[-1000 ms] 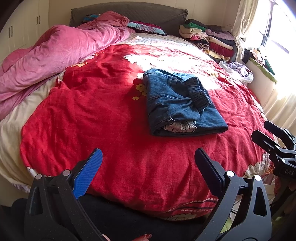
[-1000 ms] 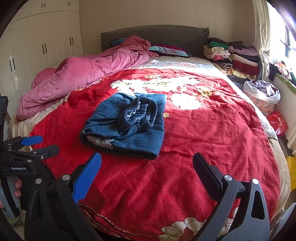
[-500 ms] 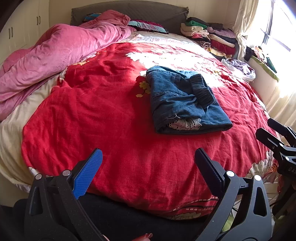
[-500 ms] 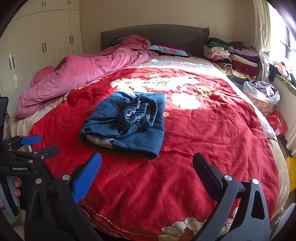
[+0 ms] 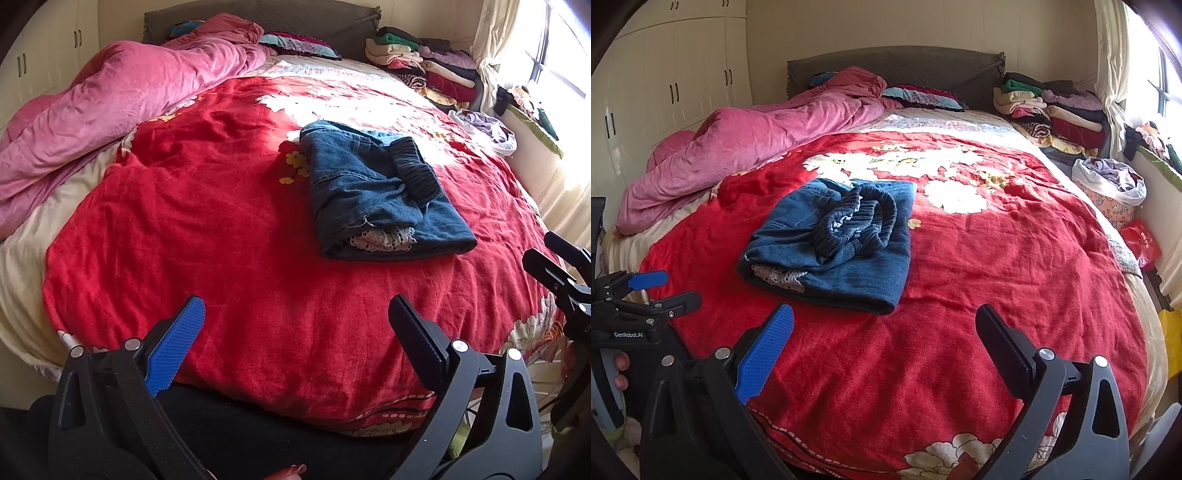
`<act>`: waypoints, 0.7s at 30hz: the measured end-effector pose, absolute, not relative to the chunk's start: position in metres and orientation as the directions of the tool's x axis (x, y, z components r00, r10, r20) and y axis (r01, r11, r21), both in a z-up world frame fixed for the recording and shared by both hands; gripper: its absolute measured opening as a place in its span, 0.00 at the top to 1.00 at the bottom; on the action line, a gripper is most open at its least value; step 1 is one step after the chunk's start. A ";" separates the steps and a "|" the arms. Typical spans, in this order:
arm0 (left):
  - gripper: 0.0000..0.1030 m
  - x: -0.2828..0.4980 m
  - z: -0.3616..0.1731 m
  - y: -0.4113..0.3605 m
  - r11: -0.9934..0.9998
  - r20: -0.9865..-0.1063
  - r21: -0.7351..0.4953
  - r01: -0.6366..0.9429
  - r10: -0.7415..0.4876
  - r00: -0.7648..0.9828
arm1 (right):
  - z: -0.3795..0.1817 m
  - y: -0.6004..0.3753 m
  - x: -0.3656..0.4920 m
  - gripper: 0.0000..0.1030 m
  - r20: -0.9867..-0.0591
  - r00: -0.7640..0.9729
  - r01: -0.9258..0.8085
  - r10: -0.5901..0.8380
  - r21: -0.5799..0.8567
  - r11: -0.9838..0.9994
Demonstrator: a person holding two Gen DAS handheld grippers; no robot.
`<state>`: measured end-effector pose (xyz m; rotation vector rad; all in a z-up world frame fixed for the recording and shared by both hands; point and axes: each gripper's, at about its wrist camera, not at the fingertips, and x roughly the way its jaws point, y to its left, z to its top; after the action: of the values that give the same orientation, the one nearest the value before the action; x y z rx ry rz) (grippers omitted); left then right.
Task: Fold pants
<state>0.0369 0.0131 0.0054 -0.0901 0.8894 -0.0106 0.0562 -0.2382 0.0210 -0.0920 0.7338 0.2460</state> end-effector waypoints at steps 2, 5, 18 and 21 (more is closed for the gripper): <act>0.09 0.040 0.002 0.017 0.996 -0.777 -0.083 -0.039 -0.040 0.628 | 0.016 -0.245 0.060 0.04 -0.674 0.718 -0.237 0.173 -0.003 0.972; 0.09 0.049 -0.003 0.028 0.992 -0.786 -0.103 -0.068 -0.039 0.617 | 0.011 -0.262 0.069 0.04 -0.676 0.724 -0.196 0.138 -0.010 0.981; 0.09 0.171 -0.020 0.170 0.925 -0.844 0.036 -0.378 0.231 0.485 | -0.009 -0.462 0.193 0.04 -0.720 0.665 0.189 -0.196 -0.091 0.978; 0.09 0.213 -0.027 0.206 0.890 -0.847 0.088 -0.448 0.304 0.437 | -0.025 -0.506 0.236 0.04 -0.760 0.616 0.245 -0.206 -0.064 0.967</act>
<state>0.2131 0.2060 -0.0270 -0.1581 1.0167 0.4697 0.2356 -0.5058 -0.0249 0.0478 0.8695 -0.2597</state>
